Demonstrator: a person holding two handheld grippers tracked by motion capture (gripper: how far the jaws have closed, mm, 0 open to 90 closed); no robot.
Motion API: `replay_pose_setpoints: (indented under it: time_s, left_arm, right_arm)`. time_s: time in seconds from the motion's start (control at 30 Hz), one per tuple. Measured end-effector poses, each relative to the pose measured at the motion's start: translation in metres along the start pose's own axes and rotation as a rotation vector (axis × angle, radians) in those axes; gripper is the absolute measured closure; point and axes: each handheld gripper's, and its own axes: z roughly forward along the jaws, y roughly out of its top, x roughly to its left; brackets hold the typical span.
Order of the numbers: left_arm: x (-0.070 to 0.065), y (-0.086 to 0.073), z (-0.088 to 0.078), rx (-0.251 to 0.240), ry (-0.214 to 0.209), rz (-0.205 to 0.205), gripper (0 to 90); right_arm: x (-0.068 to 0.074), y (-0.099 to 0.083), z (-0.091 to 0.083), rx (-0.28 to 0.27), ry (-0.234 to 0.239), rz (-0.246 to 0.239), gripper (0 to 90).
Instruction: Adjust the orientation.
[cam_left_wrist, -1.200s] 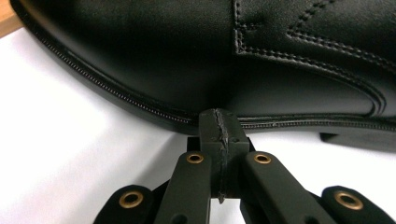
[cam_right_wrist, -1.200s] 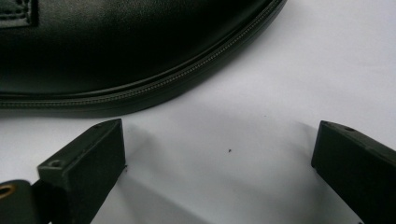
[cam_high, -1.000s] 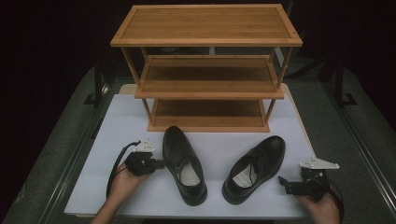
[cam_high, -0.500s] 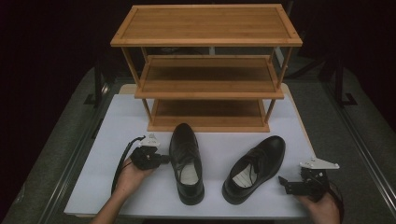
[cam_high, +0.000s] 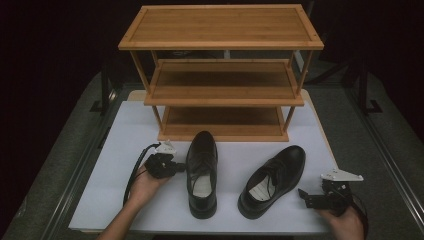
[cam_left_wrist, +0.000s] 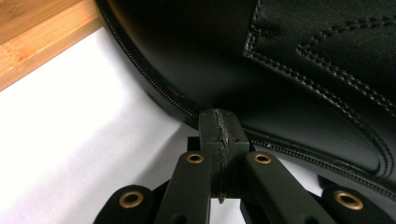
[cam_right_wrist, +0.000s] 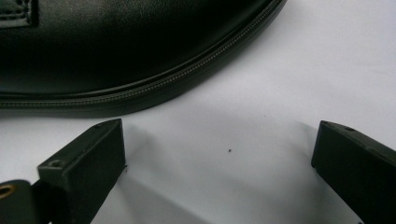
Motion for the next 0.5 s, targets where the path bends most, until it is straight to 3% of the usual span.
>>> replay_pose_setpoints:
  time_s: [0.2,0.33,0.37,0.4,0.5]
  left_arm:
    - [0.001,-0.001,0.000,-0.014,-0.015,0.000,90.0]
    - [0.000,-0.001,-0.006,-0.033,-0.003,0.002,90.0]
    - [0.000,-0.001,-0.008,-0.035,0.003,0.004,89.0]
    - [0.000,-0.002,-0.010,-0.032,0.003,-0.001,81.1]
    - [0.000,-0.007,-0.017,-0.036,0.015,0.004,76.5]
  right_arm:
    - [0.000,0.000,0.000,0.000,0.000,0.000,2.3]
    - [0.000,0.000,0.000,0.000,0.000,0.000,2.3]
    - [0.000,0.000,0.000,-0.001,0.000,0.000,2.3]
    - [0.000,0.000,0.000,-0.001,0.001,0.000,2.3]
    - [0.000,0.000,0.000,-0.002,0.001,0.000,2.3]
